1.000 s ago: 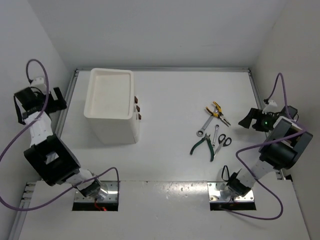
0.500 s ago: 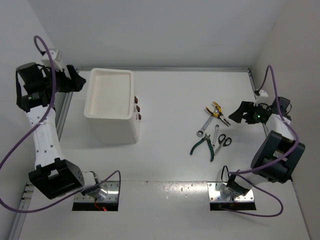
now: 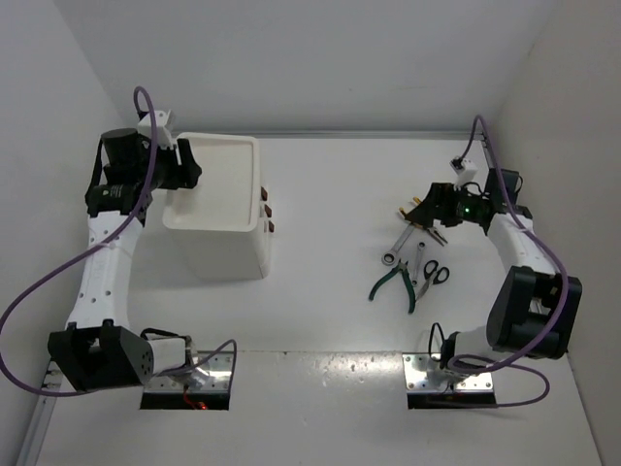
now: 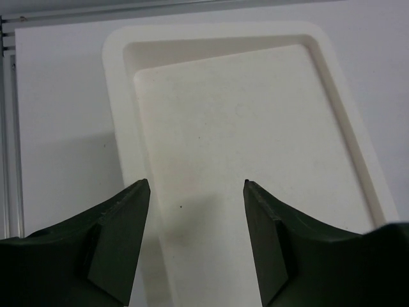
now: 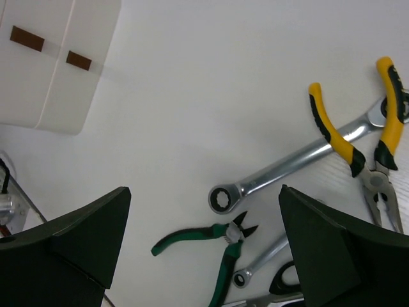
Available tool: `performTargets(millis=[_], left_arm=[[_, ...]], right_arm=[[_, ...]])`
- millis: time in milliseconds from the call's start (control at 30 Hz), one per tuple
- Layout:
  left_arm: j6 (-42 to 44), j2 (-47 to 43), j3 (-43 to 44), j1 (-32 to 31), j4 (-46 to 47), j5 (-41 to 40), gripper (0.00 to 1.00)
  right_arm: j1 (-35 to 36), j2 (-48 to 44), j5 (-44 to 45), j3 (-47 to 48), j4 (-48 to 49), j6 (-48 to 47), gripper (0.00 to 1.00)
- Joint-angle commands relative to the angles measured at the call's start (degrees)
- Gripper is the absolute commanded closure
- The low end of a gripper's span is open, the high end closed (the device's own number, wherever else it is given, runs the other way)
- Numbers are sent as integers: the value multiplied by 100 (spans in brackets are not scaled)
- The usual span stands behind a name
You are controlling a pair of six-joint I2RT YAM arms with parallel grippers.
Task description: Sort the tools into containers
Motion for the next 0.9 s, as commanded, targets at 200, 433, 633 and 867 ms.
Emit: performTargets(millis=[200,433,633,867], left_arm=[[-396,-293,-363,-355,16,-1595,42],[-167,-495,-21,-355,77,-1550,32],[-167,-294,-196,-355,-46,-1666,32],[-220,-170,-661,-355,200,-1736,38]], right_arm=[[439,-131,59,245,327,307,0],[544,36,59,192,327,254,0],[544,36,59,192,327,254,0],[544,36,-2,192,327,315,0]])
